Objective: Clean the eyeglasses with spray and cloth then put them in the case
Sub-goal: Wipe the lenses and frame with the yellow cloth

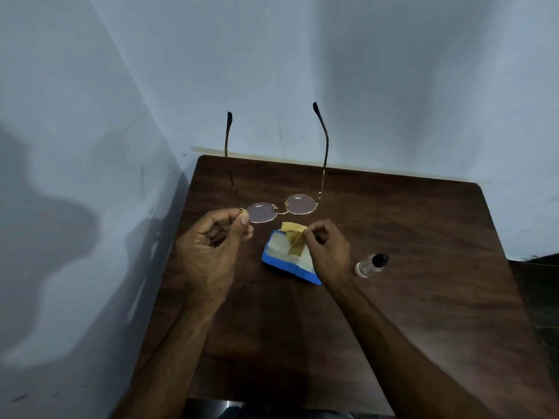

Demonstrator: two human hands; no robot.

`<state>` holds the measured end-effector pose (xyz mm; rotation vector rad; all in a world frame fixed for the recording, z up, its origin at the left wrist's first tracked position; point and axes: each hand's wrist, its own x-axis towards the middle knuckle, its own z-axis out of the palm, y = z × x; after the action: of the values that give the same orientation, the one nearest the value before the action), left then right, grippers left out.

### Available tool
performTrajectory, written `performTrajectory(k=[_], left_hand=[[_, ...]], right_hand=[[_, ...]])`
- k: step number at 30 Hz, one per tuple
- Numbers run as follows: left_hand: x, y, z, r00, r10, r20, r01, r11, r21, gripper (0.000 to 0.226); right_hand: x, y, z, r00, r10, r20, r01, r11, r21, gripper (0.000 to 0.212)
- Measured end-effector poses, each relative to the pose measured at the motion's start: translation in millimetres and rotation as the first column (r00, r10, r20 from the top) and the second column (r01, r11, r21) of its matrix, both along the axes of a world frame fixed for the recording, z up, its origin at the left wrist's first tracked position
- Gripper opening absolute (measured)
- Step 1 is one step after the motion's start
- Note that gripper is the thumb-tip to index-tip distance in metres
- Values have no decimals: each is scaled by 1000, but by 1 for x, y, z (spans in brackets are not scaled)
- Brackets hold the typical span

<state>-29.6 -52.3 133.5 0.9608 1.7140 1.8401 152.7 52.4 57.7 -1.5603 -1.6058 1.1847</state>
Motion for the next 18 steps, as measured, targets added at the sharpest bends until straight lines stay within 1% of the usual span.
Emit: performTrajectory(k=[4,7,11,14,18], left_hand=[[1,5,6,1000,-2,-5,2,1000,13,15],[1,8,10,1000,1,1,-1,1000,26,16],[3,12,15,1000,-2,-2,2,999,36,14],[3,15,18,1000,-12,-6,12,998,64,14],[4,19,26,1000,-19,-20,20,998,67,14]], right_hand=[[2,6,6,983,-93,-157,83,994,-64,8],[5,5,13,954,-117,-276,84,988,-131,3],[9,2,30,913,-133,-386,58,978,-201,10],[15,1,43,916,-60,-396,-11,985,-174,19],[27,3,65,932,130,-338,-167,982,-83,40]])
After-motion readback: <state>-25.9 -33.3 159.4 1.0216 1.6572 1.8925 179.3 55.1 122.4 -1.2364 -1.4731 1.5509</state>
